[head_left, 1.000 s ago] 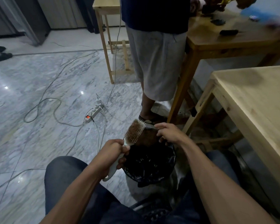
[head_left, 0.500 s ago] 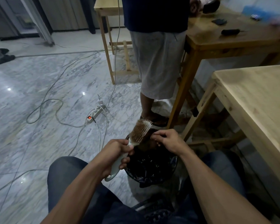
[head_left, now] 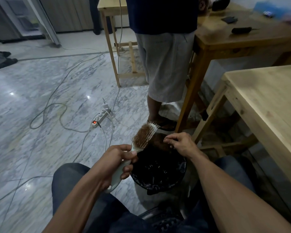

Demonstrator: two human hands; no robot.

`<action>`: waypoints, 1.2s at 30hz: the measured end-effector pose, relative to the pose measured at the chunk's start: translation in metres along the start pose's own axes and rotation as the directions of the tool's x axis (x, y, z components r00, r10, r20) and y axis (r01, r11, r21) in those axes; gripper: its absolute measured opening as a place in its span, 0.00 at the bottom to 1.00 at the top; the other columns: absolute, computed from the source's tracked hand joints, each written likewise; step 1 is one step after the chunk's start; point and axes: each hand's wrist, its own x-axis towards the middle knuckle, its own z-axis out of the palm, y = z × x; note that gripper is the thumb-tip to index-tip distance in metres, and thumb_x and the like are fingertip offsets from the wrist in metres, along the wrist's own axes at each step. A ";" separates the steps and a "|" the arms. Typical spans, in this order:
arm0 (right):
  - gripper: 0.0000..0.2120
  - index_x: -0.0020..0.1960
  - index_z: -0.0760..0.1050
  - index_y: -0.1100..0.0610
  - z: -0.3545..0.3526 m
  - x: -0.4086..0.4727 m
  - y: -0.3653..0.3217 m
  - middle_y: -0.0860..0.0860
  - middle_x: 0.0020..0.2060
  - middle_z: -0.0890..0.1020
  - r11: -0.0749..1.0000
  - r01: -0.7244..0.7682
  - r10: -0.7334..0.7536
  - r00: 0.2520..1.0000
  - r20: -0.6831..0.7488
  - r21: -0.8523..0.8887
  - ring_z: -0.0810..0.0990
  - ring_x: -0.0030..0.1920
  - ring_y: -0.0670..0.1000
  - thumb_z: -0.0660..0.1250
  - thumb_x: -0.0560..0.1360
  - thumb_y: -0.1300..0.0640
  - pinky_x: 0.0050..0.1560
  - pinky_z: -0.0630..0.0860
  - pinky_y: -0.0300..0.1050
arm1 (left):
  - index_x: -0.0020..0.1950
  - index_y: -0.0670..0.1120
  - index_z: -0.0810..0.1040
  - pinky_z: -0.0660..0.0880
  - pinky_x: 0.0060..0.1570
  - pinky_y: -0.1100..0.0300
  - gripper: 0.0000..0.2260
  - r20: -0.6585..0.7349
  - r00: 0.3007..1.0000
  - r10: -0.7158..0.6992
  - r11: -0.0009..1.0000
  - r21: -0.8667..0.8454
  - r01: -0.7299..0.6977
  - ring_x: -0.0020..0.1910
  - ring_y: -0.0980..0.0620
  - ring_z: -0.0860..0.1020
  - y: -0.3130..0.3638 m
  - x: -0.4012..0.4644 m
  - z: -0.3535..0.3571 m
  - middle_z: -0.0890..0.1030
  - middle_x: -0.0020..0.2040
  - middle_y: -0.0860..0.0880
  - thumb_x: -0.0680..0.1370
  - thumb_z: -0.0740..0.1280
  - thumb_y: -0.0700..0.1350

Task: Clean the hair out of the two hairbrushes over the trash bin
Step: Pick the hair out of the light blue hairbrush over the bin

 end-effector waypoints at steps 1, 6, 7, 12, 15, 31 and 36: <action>0.04 0.50 0.88 0.53 -0.001 0.000 0.003 0.45 0.44 0.87 1.000 -0.019 0.019 1.000 -0.003 -0.013 0.81 0.35 0.38 0.74 0.78 0.57 0.41 0.76 0.31 | 0.54 0.43 0.67 0.60 0.19 0.65 0.09 0.020 1.000 0.006 1.000 -0.017 -0.006 0.23 0.52 0.63 0.003 -0.005 0.000 0.71 0.35 0.43 0.78 0.63 0.33; 0.06 0.53 0.88 0.56 -0.006 -0.012 0.047 0.52 0.46 0.88 0.964 -0.239 0.244 0.969 0.028 -0.115 0.85 0.44 0.48 0.73 0.79 0.60 0.51 0.83 0.47 | 0.54 0.46 0.65 0.57 0.17 0.67 0.13 0.052 0.983 0.177 0.980 -0.098 -0.171 0.21 0.55 0.62 0.059 -0.028 -0.013 0.70 0.33 0.45 0.73 0.62 0.33; 0.05 0.53 0.87 0.56 0.000 -0.014 0.049 0.52 0.45 0.88 0.959 -0.260 0.265 0.964 0.035 -0.110 0.85 0.41 0.46 0.73 0.79 0.60 0.48 0.82 0.45 | 0.55 0.46 0.65 0.59 0.16 0.66 0.13 0.020 0.985 0.170 0.984 -0.051 -0.169 0.21 0.54 0.62 0.067 -0.026 -0.015 0.70 0.34 0.45 0.74 0.62 0.34; 0.11 0.61 0.83 0.51 0.020 -0.006 0.018 0.53 0.53 0.86 0.960 -0.213 0.243 0.957 0.160 -0.184 0.84 0.47 0.48 0.67 0.82 0.59 0.44 0.77 0.37 | 0.50 0.44 0.65 0.60 0.18 0.65 0.07 -0.045 0.993 0.106 0.991 0.090 -0.102 0.22 0.53 0.63 0.058 0.002 0.002 0.71 0.34 0.45 0.79 0.61 0.34; 0.31 0.81 0.63 0.47 0.006 -0.007 0.000 0.58 0.69 0.76 0.899 -0.293 0.395 0.864 0.314 -0.324 0.84 0.53 0.55 0.60 0.80 0.63 0.37 0.79 0.43 | 0.53 0.43 0.64 0.60 0.19 0.65 0.08 -0.042 0.994 0.098 0.991 0.096 -0.094 0.21 0.52 0.64 0.049 0.011 0.008 0.71 0.34 0.44 0.79 0.61 0.33; 0.10 0.41 0.82 0.64 0.017 -0.017 -0.051 0.52 0.29 0.76 0.779 -0.189 0.053 0.970 0.237 0.597 0.71 0.28 0.45 0.67 0.81 0.64 0.29 0.68 0.33 | 0.41 0.45 0.66 0.58 0.24 0.62 0.11 -0.111 0.989 0.097 0.973 0.220 -0.071 0.23 0.50 0.63 0.024 0.029 0.018 0.69 0.34 0.42 0.79 0.63 0.32; 0.11 0.40 0.84 0.59 0.015 -0.015 -0.035 0.49 0.28 0.79 0.847 -0.185 0.176 0.982 0.066 0.499 0.72 0.30 0.46 0.70 0.80 0.61 0.33 0.70 0.34 | 0.50 0.42 0.69 0.57 0.26 0.61 0.07 -0.168 0.980 0.106 0.981 0.181 -0.075 0.23 0.50 0.63 0.018 0.025 0.016 0.69 0.35 0.42 0.79 0.63 0.32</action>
